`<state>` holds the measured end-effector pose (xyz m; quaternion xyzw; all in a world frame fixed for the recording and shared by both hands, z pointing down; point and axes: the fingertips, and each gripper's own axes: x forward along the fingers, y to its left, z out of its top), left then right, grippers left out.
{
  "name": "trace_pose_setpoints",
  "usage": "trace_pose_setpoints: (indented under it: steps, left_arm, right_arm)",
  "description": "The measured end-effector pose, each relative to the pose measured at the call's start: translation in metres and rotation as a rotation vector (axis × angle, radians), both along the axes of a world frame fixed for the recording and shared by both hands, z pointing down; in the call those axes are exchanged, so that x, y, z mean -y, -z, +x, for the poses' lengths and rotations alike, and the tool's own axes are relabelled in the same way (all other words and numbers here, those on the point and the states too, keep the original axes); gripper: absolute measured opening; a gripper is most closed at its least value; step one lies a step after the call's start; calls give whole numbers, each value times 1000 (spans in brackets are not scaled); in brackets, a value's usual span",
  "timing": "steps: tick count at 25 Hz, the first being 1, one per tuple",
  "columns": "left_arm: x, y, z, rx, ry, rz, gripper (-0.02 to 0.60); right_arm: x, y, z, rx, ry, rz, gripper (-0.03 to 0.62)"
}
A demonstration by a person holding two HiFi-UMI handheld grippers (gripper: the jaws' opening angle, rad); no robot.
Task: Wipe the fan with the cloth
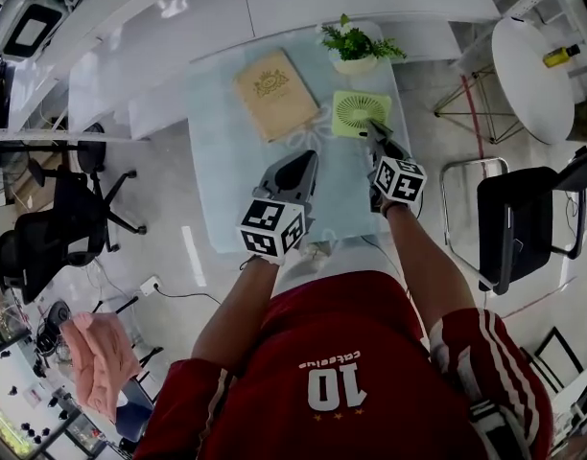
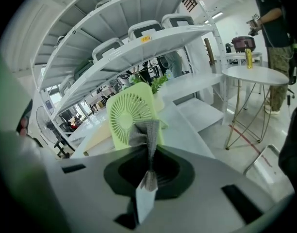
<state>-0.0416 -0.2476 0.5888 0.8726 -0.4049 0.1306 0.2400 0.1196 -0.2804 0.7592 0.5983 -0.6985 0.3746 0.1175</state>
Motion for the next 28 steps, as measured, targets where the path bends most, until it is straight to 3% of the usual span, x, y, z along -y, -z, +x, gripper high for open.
trace_pose_setpoints:
  steps: [16,28]
  left_arm:
    - [-11,41,0,-35,-25,40,3]
    - [-57,103,-25,-84,-62,120,3]
  right_arm:
    - [-29,23,46,-47,-69,-3,18]
    - [-78,91,15,-24,-20,61,18]
